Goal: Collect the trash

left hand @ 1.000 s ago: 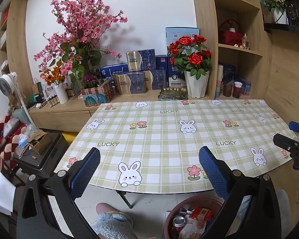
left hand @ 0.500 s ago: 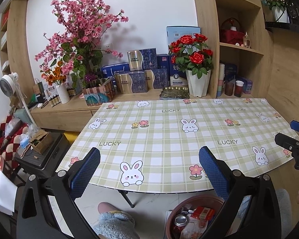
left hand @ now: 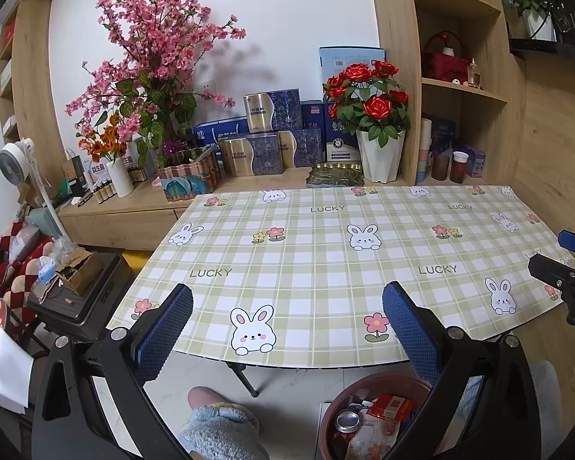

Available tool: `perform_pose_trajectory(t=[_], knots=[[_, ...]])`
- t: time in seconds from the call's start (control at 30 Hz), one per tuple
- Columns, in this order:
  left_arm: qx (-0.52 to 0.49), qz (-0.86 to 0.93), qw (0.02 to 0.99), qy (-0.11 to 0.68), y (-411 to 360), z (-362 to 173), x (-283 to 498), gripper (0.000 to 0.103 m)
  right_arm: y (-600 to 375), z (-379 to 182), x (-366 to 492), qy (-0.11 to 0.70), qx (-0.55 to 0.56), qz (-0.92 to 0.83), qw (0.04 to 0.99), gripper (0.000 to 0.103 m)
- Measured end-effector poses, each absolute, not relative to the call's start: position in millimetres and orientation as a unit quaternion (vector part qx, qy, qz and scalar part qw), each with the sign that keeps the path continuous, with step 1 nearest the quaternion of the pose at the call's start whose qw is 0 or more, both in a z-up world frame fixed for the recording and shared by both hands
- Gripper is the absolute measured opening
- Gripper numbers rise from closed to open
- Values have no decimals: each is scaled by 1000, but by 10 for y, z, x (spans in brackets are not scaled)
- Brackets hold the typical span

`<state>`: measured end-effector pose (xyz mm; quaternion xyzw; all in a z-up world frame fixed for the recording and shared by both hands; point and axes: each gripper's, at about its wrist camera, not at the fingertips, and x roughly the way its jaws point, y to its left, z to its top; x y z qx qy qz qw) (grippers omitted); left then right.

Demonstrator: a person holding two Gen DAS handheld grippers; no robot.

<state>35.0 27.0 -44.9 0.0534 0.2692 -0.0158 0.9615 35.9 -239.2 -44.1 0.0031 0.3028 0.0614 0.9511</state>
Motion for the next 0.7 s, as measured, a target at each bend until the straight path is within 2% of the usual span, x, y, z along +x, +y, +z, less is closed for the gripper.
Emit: perform_pose_trajectory(t=[0.7], knots=[[57,-11,963,263,217,-455,328,97,-2398,-438,359,303,3,62,951,97]])
